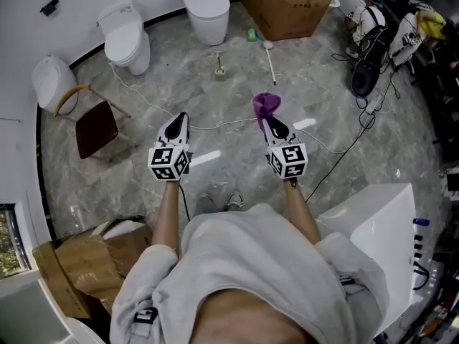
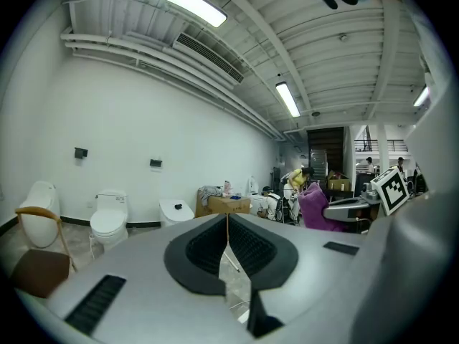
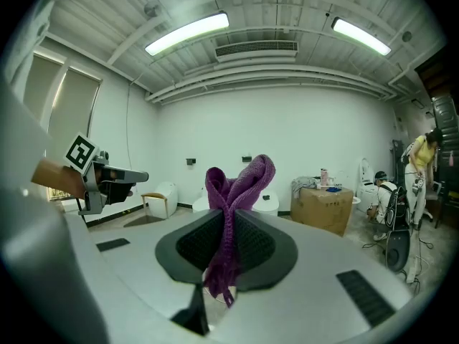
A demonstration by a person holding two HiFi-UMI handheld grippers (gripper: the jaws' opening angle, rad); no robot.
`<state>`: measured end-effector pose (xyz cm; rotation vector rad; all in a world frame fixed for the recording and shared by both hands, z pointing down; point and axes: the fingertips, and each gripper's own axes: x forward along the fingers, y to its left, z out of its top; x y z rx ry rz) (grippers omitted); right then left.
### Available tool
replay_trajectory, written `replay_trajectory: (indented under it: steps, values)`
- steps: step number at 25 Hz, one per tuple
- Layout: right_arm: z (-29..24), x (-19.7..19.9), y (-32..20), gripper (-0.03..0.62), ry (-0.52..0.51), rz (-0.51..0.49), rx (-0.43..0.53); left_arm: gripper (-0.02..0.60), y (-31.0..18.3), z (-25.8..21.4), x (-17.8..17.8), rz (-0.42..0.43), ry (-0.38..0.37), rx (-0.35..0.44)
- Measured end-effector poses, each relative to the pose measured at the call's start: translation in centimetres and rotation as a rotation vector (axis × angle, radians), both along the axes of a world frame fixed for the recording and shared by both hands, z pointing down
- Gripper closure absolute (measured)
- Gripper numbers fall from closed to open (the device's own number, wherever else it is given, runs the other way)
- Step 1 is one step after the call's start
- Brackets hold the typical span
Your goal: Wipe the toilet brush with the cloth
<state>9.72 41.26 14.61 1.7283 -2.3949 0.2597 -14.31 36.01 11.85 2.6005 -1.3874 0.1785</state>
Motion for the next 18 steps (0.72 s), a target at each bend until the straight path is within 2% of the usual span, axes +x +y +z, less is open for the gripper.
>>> replay_trajectory:
  steps: [7,18]
  values:
    - [1.5,1.5,-1.0,0.525,-0.010,-0.012,-0.018,0.558,-0.6,1.6,1.9,-0.007,-0.006,-0.020]
    - [2.0,3.2,-6.8,0.525,-0.012,-0.010,-0.025,0.558,-6.3,2.7,3.8,0.004,-0.003,-0.035]
